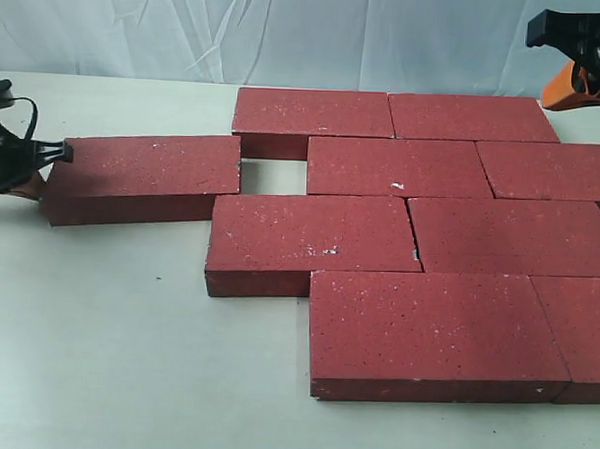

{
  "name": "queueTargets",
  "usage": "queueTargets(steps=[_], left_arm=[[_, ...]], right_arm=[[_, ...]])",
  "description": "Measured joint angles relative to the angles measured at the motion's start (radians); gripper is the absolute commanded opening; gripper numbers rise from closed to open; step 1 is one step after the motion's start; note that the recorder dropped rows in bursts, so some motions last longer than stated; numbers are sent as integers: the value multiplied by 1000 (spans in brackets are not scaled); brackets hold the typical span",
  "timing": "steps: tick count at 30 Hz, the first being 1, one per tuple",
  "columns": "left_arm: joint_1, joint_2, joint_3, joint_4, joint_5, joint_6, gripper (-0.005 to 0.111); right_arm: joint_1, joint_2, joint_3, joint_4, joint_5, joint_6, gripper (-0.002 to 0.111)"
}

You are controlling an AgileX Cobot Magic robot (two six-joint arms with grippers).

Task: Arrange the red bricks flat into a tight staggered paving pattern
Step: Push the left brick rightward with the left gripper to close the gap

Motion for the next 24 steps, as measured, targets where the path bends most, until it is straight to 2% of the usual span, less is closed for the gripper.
queueTargets(steps=[3, 7, 16, 24], left_arm=[[-2, 22, 0, -163, -7, 148, 0], [-25, 40, -2, -287, -16, 262, 0], [-130, 62, -14, -345, -66, 314, 0], [-175, 64, -14, -385, -72, 315, 0]], right_arm=[[0, 0, 0, 0, -7, 0, -1], [0, 0, 0, 0, -12, 0, -1], [0, 0, 0, 0, -12, 0, -1], [0, 0, 0, 0, -12, -2, -1]])
